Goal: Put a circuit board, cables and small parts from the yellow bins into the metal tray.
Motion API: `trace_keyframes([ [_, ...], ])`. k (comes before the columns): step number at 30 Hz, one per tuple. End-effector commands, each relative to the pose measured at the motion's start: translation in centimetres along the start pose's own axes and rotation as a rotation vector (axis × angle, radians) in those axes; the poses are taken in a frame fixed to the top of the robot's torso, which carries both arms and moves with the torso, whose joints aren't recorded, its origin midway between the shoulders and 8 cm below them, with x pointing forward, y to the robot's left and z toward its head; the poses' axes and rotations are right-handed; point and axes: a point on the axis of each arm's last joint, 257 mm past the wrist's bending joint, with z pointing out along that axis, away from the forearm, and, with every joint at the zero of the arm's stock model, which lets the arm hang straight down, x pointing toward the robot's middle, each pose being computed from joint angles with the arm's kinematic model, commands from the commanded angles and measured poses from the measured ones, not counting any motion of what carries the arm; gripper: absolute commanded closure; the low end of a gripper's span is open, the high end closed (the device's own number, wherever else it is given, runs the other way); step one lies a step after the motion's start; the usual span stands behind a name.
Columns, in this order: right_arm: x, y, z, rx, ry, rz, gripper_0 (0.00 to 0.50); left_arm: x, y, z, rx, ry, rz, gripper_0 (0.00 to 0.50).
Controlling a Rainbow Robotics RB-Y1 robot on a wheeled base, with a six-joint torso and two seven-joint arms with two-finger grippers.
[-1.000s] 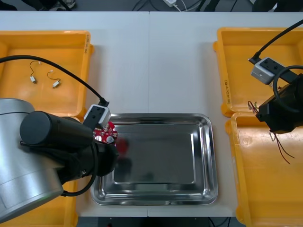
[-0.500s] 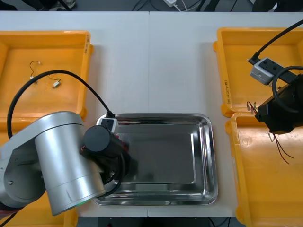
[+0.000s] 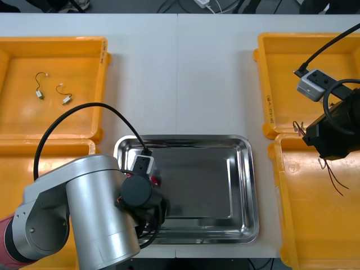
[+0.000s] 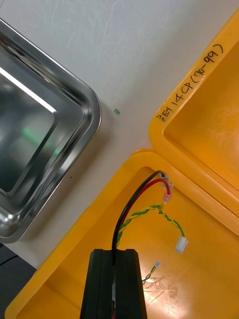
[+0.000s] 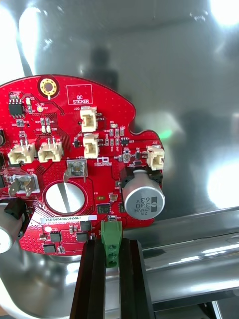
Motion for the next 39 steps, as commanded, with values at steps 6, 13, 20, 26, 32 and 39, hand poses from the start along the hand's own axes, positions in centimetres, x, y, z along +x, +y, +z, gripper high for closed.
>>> trace_keyframes([
  [6,-1.1,1.1,-0.7,-0.003,-0.025,-0.025,0.5,-0.5,-3.4,-0.6,0.082,-0.029,-0.085,0.5],
  [13,-1.0,1.2,-0.6,-0.009,-0.022,-0.029,0.5,-0.2,-3.7,0.2,0.085,-0.021,-0.093,0.5],
  [20,-1.0,1.4,-0.7,-0.014,-0.023,-0.035,0.5,-0.4,-3.9,0.6,0.089,-0.023,-0.103,0.5],
  [26,-1.0,1.4,-0.6,-0.018,-0.021,-0.035,0.5,-0.4,-3.9,0.9,0.089,-0.02,-0.108,0.5],
  [32,-1.0,1.5,-0.7,-0.021,-0.021,-0.036,0.5,-0.4,-3.8,1.0,0.089,-0.022,-0.113,0.499],
  [39,-1.0,1.6,-0.7,-0.024,-0.021,-0.039,0.5,-0.5,-4.1,1.0,0.099,-0.028,-0.122,0.466],
])
